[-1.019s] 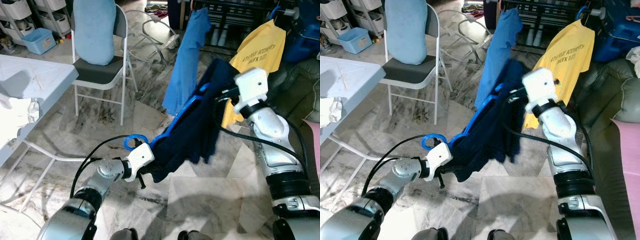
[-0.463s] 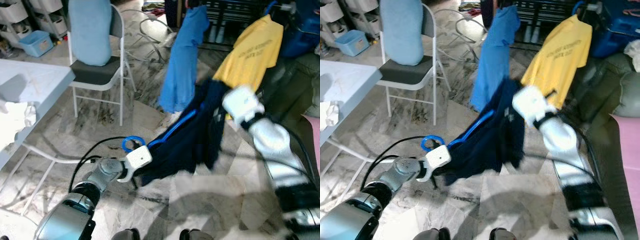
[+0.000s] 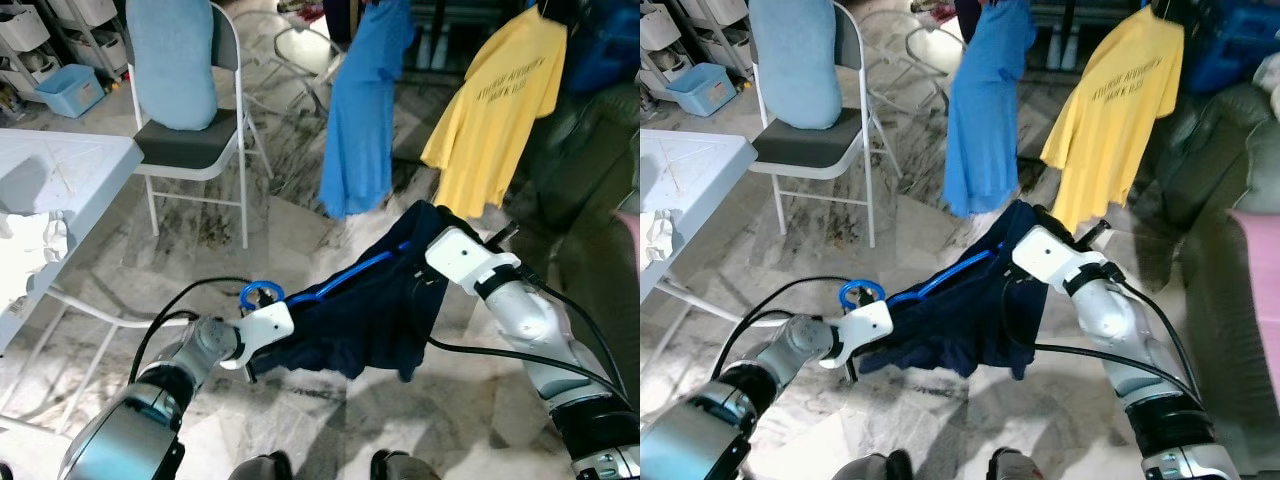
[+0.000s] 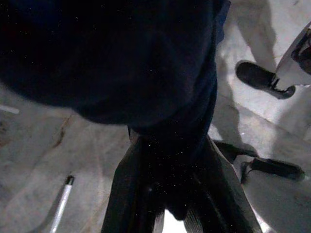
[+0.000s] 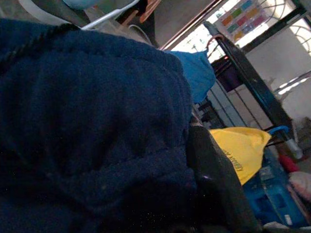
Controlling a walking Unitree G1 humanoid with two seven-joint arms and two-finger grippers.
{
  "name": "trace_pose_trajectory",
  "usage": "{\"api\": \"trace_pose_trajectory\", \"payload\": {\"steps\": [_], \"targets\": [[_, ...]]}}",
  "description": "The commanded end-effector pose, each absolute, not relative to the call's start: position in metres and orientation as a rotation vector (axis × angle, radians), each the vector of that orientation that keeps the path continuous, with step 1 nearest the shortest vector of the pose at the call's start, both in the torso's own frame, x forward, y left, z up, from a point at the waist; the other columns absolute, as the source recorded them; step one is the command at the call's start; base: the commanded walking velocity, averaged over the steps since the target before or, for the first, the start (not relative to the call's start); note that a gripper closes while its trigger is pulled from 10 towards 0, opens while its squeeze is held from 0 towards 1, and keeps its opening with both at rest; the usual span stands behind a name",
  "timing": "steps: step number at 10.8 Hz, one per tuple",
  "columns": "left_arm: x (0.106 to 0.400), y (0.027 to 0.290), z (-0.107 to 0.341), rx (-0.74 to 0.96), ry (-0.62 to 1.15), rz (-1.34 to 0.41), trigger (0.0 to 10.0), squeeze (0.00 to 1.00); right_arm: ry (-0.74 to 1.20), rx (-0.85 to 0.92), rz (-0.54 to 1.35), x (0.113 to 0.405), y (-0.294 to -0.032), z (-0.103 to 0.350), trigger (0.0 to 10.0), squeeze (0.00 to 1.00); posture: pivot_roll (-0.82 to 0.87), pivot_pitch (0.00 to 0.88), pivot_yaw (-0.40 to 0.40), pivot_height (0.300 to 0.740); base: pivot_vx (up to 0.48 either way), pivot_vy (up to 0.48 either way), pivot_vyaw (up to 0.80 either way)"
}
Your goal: Hang hanger
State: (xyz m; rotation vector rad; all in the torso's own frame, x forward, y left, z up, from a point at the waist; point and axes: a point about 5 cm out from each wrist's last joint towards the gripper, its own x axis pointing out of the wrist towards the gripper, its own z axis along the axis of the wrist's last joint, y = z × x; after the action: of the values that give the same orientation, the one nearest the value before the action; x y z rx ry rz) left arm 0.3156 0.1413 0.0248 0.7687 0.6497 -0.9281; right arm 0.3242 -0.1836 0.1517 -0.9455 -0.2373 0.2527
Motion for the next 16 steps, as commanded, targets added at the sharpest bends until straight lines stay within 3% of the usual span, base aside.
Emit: {"api": "trace_pose_trajectory", "payload": {"steps": [1, 2, 4, 7, 10, 11, 16], "targets": [[0.294, 0.177, 0.001, 0.831, 0.862, -0.887, 10.0, 0.00, -0.384, -0.930, 0.146, 0.328, -0.184, 0.184, 10.0, 0.00, -0.19, 0.197, 0.136, 0.740, 0.000, 0.000, 0.00], [0.299, 0.171, 0.004, 0.828, 0.833, -0.870, 10.0, 0.00, -0.438, -0.813, 0.249, 0.322, -0.159, 0.184, 10.0, 0.00, -0.20, 0.198, 0.137, 0.740, 0.000, 0.000, 0.00], [0.304, 0.166, 0.008, 0.834, 0.797, -0.841, 10.0, 0.00, -0.462, -0.748, 0.389, 0.311, -0.131, 0.176, 10.0, 0.00, -0.20, 0.199, 0.135, 0.740, 0.000, 0.000, 0.00], [0.308, 0.159, 0.011, 0.793, 0.760, -0.815, 10.0, 0.00, -0.412, -0.553, 0.578, 0.299, -0.103, 0.168, 10.0, 0.00, -0.20, 0.205, 0.137, 0.740, 0.000, 0.000, 0.00], [0.311, 0.152, 0.013, 0.766, 0.739, -0.810, 10.0, 0.00, -0.326, -0.549, 0.752, 0.288, -0.082, 0.147, 10.0, 0.00, -0.20, 0.208, 0.142, 0.740, 0.000, 0.000, 0.00], [0.311, 0.150, 0.013, 0.764, 0.737, -0.813, 10.0, 0.00, -0.311, -0.476, 0.766, 0.287, -0.078, 0.147, 10.0, 1.00, -0.20, 0.208, 0.142, 0.740, 0.000, 0.000, 0.00], [0.317, 0.143, 0.018, 0.721, 0.681, -0.751, 10.0, 0.00, -0.331, -0.502, 0.764, 0.287, -0.080, 0.154, 10.0, 1.00, -0.21, 0.213, 0.146, 0.740, 0.000, 0.000, 0.00]]}}
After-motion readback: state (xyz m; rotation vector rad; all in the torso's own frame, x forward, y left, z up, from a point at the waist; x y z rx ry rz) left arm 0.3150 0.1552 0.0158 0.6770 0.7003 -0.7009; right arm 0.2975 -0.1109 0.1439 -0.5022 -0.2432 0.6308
